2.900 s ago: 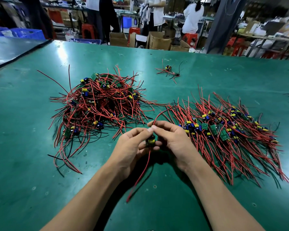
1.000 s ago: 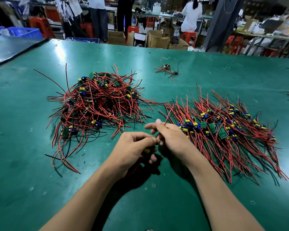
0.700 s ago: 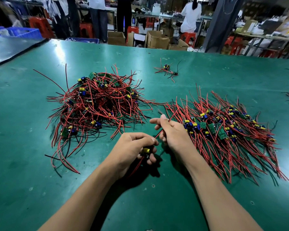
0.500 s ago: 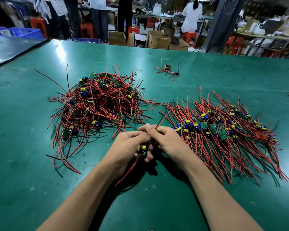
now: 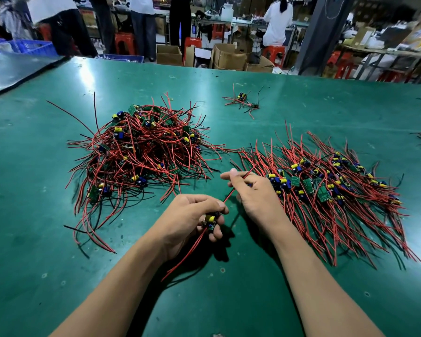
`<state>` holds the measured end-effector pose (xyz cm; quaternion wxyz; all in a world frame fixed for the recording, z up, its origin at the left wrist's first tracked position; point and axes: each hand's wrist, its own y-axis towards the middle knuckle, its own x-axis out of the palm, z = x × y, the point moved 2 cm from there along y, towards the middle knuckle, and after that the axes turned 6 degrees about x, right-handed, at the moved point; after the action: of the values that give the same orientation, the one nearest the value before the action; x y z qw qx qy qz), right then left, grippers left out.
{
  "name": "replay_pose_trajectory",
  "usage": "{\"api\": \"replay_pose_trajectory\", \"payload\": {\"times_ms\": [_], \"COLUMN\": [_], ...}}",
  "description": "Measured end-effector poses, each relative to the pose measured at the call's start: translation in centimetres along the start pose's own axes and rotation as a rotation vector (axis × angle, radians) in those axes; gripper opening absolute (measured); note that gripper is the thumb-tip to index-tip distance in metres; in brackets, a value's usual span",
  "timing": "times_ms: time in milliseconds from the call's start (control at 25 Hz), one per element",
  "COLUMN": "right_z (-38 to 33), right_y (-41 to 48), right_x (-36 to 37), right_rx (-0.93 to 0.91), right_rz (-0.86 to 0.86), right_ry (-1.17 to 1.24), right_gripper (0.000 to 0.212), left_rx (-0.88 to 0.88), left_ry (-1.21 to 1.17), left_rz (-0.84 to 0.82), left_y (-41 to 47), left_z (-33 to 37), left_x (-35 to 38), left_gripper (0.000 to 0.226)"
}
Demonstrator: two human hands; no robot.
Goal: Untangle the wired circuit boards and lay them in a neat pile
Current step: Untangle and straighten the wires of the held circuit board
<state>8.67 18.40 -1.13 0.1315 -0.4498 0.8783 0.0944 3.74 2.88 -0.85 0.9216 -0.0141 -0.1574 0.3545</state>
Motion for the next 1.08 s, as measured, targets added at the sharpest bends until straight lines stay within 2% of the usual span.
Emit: {"api": "replay_pose_trajectory", "payload": {"times_ms": [160,240,280,360,440,520,600,720,800,920,1080], "right_z": [0.0,0.3,0.5,0.7,0.6,0.1,-0.1,0.2,0.5,0.3,-0.1], "right_y": [0.3,0.2,0.1,-0.5,-1.1,-1.5,-1.4,-0.6,-0.2,-0.2,-0.1], "right_x": [0.0,0.0,0.3,1.5,2.4,2.5,2.0,0.9,0.5,0.5,0.4], "right_rx": [-0.075,-0.006,0.077,0.267,0.34,0.343,0.333,0.272,0.251,0.227,0.363], "right_rz": [0.138,0.16,0.114,-0.122,-0.335,-0.415,-0.385,-0.173,-0.056,0.017,0.016], "right_ry": [-0.083,-0.061,0.048,0.326,0.393,0.418,0.433,0.392,0.374,0.384,0.586], "right_gripper": [0.031,0.032,0.033,0.034,0.035,0.029,0.02,0.015,0.017,0.027,0.045], "left_rx": [-0.015,-0.016,-0.011,0.01,0.03,0.034,0.018,-0.008,-0.016,-0.01,-0.013], "left_ry": [0.006,-0.015,-0.023,-0.041,-0.058,-0.042,-0.012,0.034,0.06,0.072,0.083], "left_rz": [-0.023,0.008,0.036,0.098,0.129,0.125,0.096,0.022,-0.021,-0.039,-0.069], "left_y": [0.0,0.0,0.1,0.2,0.3,0.3,0.1,-0.1,-0.2,-0.2,-0.4], "left_z": [0.0,0.0,-0.1,-0.2,-0.2,-0.2,-0.1,0.0,0.1,0.2,0.2], "left_x": [-0.2,-0.2,-0.1,-0.1,-0.1,-0.1,-0.2,-0.1,0.0,-0.1,-0.2], "left_gripper": [0.017,0.015,0.014,0.012,0.012,0.012,0.012,0.012,0.011,0.011,0.012]}}
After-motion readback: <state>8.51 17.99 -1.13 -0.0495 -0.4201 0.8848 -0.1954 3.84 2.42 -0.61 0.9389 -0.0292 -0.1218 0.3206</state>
